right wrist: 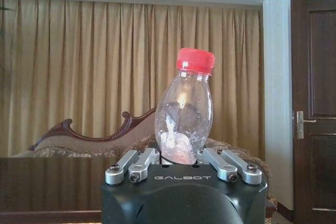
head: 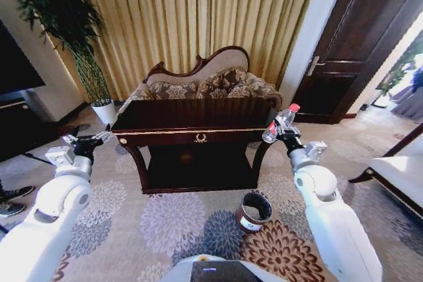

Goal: Move to the front of the table and place the trash on the table into the trash bin.

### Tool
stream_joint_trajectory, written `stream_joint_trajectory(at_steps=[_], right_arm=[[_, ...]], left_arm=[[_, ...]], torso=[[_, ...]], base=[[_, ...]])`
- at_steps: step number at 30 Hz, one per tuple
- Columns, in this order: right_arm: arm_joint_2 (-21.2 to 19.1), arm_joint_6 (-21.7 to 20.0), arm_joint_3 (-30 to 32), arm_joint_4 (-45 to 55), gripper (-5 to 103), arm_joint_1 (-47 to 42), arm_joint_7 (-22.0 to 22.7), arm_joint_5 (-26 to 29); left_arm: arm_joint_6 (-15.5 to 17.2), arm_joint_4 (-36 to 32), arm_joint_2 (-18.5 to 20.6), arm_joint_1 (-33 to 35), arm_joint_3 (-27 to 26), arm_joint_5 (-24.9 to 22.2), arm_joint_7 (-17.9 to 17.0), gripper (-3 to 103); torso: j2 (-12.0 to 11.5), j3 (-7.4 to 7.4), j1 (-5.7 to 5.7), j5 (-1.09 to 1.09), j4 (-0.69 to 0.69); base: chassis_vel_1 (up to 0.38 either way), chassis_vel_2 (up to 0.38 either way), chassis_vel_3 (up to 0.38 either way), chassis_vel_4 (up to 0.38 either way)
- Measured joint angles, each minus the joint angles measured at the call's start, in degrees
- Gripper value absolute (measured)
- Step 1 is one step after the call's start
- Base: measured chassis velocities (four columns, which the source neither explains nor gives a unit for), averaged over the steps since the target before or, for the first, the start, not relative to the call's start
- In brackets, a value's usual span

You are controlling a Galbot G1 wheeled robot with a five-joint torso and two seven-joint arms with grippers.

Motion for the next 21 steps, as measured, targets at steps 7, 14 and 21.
stream_joint_trajectory(at_steps=[7, 14, 21], right_arm=[[1.55, 1.16, -0.25, -6.25, 27, -0.21, 0.00, -3.25], [2.32, 4.62, 0.56, -17.14, 27, -0.62, 0.00, -10.35], [3.90, 4.84, 1.23, -26.73, 27, -1.88, 0.00, -13.85]], left_arm=[[-0.87, 0.26, -0.58, 0.50, -0.05, 0.78, 0.61, 100], [-1.34, 0.78, -0.82, 0.47, -0.29, 0.98, 1.08, 100], [-1.68, 1.08, -1.69, 0.46, -0.07, 1.27, 1.36, 100]], torso=[[0.00, 0.00, 0.00, -0.01, 0.01], [0.00, 0.00, 0.01, 0.00, -0.01], [0.00, 0.00, 0.01, 0.01, 0.00]], base=[[0.000, 0.000, 0.000, 0.000], [0.000, 0.000, 0.000, 0.000], [0.000, 0.000, 0.000, 0.000]])
